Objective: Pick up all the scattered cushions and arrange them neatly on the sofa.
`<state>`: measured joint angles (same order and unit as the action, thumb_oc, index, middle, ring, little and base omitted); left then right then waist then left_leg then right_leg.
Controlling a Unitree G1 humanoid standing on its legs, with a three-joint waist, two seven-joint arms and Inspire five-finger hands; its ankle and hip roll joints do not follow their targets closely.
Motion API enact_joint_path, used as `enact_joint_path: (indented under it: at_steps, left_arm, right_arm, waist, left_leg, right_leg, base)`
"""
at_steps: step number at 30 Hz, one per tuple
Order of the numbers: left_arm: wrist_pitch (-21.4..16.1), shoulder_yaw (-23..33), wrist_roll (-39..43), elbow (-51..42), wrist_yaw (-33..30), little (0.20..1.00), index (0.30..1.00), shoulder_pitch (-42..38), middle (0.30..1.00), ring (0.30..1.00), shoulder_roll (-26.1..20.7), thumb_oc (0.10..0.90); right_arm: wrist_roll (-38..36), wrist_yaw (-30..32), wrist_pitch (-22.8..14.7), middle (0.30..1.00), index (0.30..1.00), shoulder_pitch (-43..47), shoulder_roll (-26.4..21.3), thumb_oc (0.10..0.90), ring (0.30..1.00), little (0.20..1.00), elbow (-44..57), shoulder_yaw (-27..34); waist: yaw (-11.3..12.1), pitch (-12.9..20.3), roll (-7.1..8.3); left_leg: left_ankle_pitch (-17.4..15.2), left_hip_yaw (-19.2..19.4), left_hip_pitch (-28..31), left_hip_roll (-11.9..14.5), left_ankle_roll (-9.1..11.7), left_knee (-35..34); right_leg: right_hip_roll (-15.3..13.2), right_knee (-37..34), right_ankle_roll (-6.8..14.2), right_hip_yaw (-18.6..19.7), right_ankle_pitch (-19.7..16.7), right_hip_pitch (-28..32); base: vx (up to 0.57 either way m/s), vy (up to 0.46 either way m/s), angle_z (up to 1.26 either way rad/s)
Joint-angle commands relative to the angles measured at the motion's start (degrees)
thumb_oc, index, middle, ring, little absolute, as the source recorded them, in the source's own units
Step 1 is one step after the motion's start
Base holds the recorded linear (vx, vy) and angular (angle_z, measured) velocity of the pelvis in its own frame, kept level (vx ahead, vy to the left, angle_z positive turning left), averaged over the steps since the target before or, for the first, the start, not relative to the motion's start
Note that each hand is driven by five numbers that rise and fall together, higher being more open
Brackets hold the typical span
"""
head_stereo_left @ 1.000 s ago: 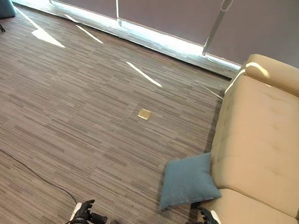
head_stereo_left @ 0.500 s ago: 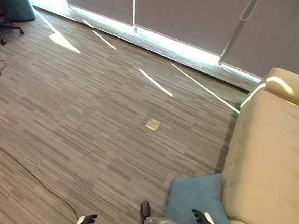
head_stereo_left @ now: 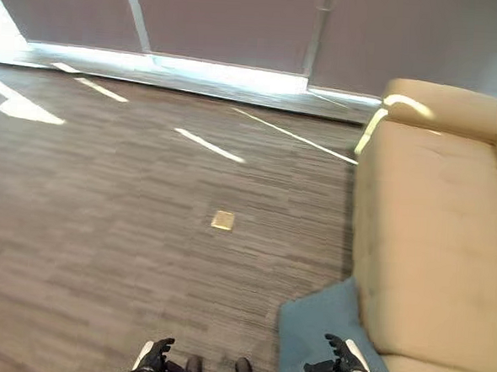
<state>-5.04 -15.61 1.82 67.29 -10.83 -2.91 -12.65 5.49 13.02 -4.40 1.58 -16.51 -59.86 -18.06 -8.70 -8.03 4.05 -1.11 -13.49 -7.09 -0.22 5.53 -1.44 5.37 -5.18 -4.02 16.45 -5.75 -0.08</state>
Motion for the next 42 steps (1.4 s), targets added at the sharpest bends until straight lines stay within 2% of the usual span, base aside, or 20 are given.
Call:
enact_joint_path:
  at_steps: [1,5,8,9,10,11,13,15,17,21,23,24,26,27,30,32,34,35,38,42]
  left_arm:
    - [-1.8,-1.2,-1.2,0.1,-0.8,0.900,0.900,0.5,0.900,0.900,-1.6,0.800]
    - [-2.1,-1.2,-2.3,-0.6,-1.5,0.900,0.900,-0.9,0.900,0.900,-2.8,0.800]
    - [-2.1,-0.4,-1.8,-0.8,-2.0,0.900,0.900,-1.4,0.900,0.900,-3.4,0.800]
    - [-2.2,-0.1,-1.6,-0.9,-2.3,0.900,0.900,-1.2,0.900,0.900,-3.5,0.800]
    - [-2.3,0.5,-1.0,-0.9,-2.3,0.900,0.900,-0.8,0.900,0.900,-3.5,0.800]
    - [-2.3,0.5,-1.0,-0.9,-2.3,0.900,0.900,-0.8,0.900,0.900,-3.5,0.800]
    - [-2.4,1.3,-0.2,-0.7,-2.0,0.900,0.900,-0.1,0.900,0.900,-3.2,0.800]
    - [-2.3,2.4,0.3,-0.6,-1.7,0.900,0.900,0.6,0.900,0.900,-3.1,0.800]
    - [-2.1,3.1,0.9,-0.5,-1.4,0.900,0.900,0.9,0.900,0.900,-2.9,0.800]
    - [-2.3,2.1,-0.3,-0.8,-0.8,0.900,0.900,0.9,0.900,0.900,-2.0,0.800]
    - [-2.5,1.1,-0.7,-1.4,-0.6,0.900,0.900,0.5,0.900,0.900,-1.7,0.800]
    - [-2.7,0.4,-0.6,-2.6,-0.4,0.900,0.900,0.1,0.900,0.900,-1.6,0.800]
    - [-2.9,0.4,-0.2,-2.9,-0.6,0.900,0.900,-0.2,0.900,0.900,-1.4,0.800]
    - [-3.0,0.3,0.7,-2.8,-0.8,0.900,0.900,-0.5,0.900,0.900,-1.1,0.800]
    - [-3.0,0.4,1.0,-2.7,-1.1,0.900,0.900,0.0,0.900,0.900,-0.7,0.800]
    - [-2.9,0.4,0.9,-2.6,-1.2,0.900,0.900,0.2,0.900,0.900,-0.7,0.800]
    - [-3.3,0.1,1.7,-2.1,-1.4,0.900,0.900,0.2,0.900,0.900,-0.2,0.800]
    - [-3.3,0.1,1.7,-2.1,-1.4,0.900,0.900,0.1,0.900,0.900,-0.2,0.800]
    - [-3.4,-0.6,2.5,-1.3,-1.7,0.900,0.900,-0.2,0.900,0.900,0.3,0.800]
    - [-2.9,-0.9,1.6,0.0,-1.5,0.900,0.900,0.0,0.900,0.900,0.9,0.800]
  right_arm:
    - [-0.6,1.3,-0.6,0.900,0.900,-1.8,-0.2,0.800,0.900,0.900,1.0,0.4]
    - [-0.8,0.8,-0.2,0.900,0.900,0.4,1.5,0.800,0.900,0.900,-0.1,-0.3]
    - [-0.6,0.6,-0.2,0.900,0.900,1.3,2.0,0.800,0.900,0.900,-0.3,-0.7]
    - [-0.3,0.6,-0.3,0.900,0.900,1.4,2.1,0.800,0.900,0.900,-0.2,-0.8]
    - [-0.4,0.6,-0.8,0.900,0.900,1.5,2.6,0.800,0.900,0.900,0.1,-0.4]
    - [-0.4,0.6,-0.8,0.900,0.900,1.5,2.6,0.800,0.900,0.900,0.1,-0.4]
    - [0.3,0.8,-1.1,0.900,0.900,1.5,2.9,0.800,0.900,0.900,0.3,-0.3]
    - [0.8,0.9,-1.2,0.900,0.900,1.5,3.0,0.800,0.900,0.900,0.3,-0.3]
    - [0.9,1.0,-1.0,0.900,0.900,1.6,2.9,0.800,0.900,0.900,0.8,0.0]
    - [0.4,1.4,-0.9,0.900,0.900,0.0,1.9,0.800,0.900,0.900,1.2,1.2]
    - [-0.4,1.4,-1.1,0.900,0.900,-0.6,1.4,0.800,0.900,0.900,1.4,2.0]
    - [-0.8,1.7,-1.3,0.900,0.900,-0.6,0.6,0.800,0.900,0.900,1.8,2.4]
    - [-1.0,1.8,-1.3,0.900,0.900,-0.3,0.3,0.800,0.900,0.900,1.8,2.4]
    - [-1.5,1.8,-1.2,0.900,0.900,0.0,0.1,0.800,0.900,0.900,1.6,2.2]
    - [-1.6,2.0,-1.5,0.900,0.900,-0.2,-0.1,0.800,0.900,0.900,1.6,2.1]
    - [-1.7,2.0,-1.5,0.900,0.900,-0.2,0.0,0.800,0.900,0.900,1.3,2.0]
    - [-2.1,2.4,-1.5,0.900,0.900,0.1,0.0,0.800,0.900,0.900,0.5,1.7]
    - [-2.1,2.4,-1.5,0.900,0.900,0.1,0.0,0.800,0.900,0.900,0.5,1.7]
    - [-1.8,2.7,-1.5,0.900,0.900,0.6,-0.1,0.800,0.900,0.900,-0.5,1.3]
    - [-1.1,2.4,-1.1,0.900,0.900,0.5,0.1,0.800,0.900,0.900,-2.4,1.3]
  waist:
    - [-1.6,1.6,1.35]
    - [-2.2,1.0,1.44]
    - [-1.5,0.7,1.10]
    - [-0.9,0.5,0.95]
    - [0.4,0.5,0.46]
    - [0.3,0.5,0.44]
    - [1.4,1.0,0.26]
    - [2.1,1.5,0.10]
    - [2.2,1.7,-0.70]
    - [0.5,1.9,-0.63]
    - [-0.4,1.9,-0.79]
    - [-0.5,1.2,0.42]
    - [-0.1,0.6,0.69]
    - [0.8,0.2,1.17]
    - [1.6,0.7,2.11]
    - [1.9,1.0,2.33]
    - [3.7,0.6,1.63]
    - [3.6,0.7,1.64]
    - [5.0,-0.1,0.87]
    - [4.6,0.9,-0.46]
  left_leg:
    - [-2.5,6.3,0.9,-0.7,-2.7,6.0]
    - [-3.1,15.4,3.2,-0.6,-5.3,3.2]
    - [-3.2,18.7,4.0,-0.3,-5.7,2.1]
    - [-3.5,20.2,4.9,-0.2,-5.8,1.8]
    - [-4.1,23.3,6.7,0.2,-5.8,0.8]
    - [-4.0,23.2,6.8,0.2,-5.8,0.8]
    - [-4.7,27.3,9.2,0.6,-5.4,-0.6]
    - [-5.3,30.2,10.5,0.9,-5.3,-0.8]
    - [-6.8,31.4,12.7,1.4,-5.2,-1.1]
    - [-9.3,31.3,13.4,0.3,-5.2,2.4]
    - [-10.1,32.1,12.5,1.0,-3.4,7.7]
    - [-6.1,32.8,8.5,3.1,-1.3,18.6]
    - [-4.3,31.7,6.9,3.5,-0.1,23.1]
    - [-3.3,28.7,4.6,3.1,0.0,25.6]
    - [-6.3,27.4,2.7,3.9,-1.8,20.2]
    - [-6.0,26.9,2.4,4.2,-2.2,17.2]
    - [-1.4,19.7,0.9,4.8,-1.6,7.4]
    - [-1.2,19.7,0.8,4.8,-1.6,7.2]
    - [2.6,9.6,-1.9,4.1,-0.5,3.2]
    - [1.7,9.6,0.6,3.4,-1.4,1.4]
  right_leg:
    - [-2.8,9.7,7.9,-0.4,9.4,-2.0]
    - [-3.4,14.1,11.2,3.2,7.5,-6.2]
    - [-4.0,16.3,12.2,-0.3,6.5,-8.6]
    - [-5.0,16.8,12.2,-4.3,6.6,-9.4]
    - [-8.0,16.1,11.2,-16.3,8.0,-9.5]
    - [-8.1,16.1,11.2,-16.4,8.0,-9.4]
    - [-10.0,14.8,9.8,-27.7,8.3,-9.4]
    - [-11.0,14.3,9.3,-35.4,8.7,-9.0]
    - [-11.6,17.5,10.1,-39.0,9.8,-10.8]
    - [-9.9,12.8,9.4,-35.0,9.8,-7.9]
    - [-9.0,10.6,8.4,-33.7,10.4,-5.9]
    - [-9.0,8.8,6.8,-32.8,9.1,-4.3]
    - [-8.8,8.3,6.2,-32.0,9.2,-3.5]
    - [-8.0,7.2,5.7,-29.8,9.6,-2.1]
    - [-8.9,5.2,7.0,-27.1,9.4,-0.3]
    - [-9.0,4.8,7.4,-26.3,9.3,0.0]
    - [-7.4,3.7,7.8,-22.4,9.9,1.9]
    - [-7.5,3.7,7.8,-22.4,9.9,1.7]
    - [-6.4,3.7,7.9,-17.7,10.4,2.6]
    - [-7.5,4.5,8.9,-13.4,10.9,2.9]
  base:
    - [0.14,0.253,-0.89]
    - [0.08,0.250,-1.49]
    - [0.01,0.119,-1.52]
    - [0.06,0.100,-1.36]
    - [0.06,0.102,-0.47]
    - [0.07,0.098,-0.66]
    - [0.08,0.067,-1.26]
    - [0.16,0.037,-0.93]
    - [0.25,0.004,-1.03]
    - [0.16,-0.039,-0.21]
    - [0.14,-0.104,-0.11]
    - [0.06,-0.135,-0.08]
    - [0.05,-0.074,-0.25]
    - [0.06,-0.017,-0.72]
    - [0.14,0.050,-0.61]
    - [0.17,0.075,-0.34]
    - [0.19,0.078,-0.48]
    - [0.12,0.047,-0.69]
    - [0.14,0.111,-1.11]
    - [0.17,0.216,-0.87]
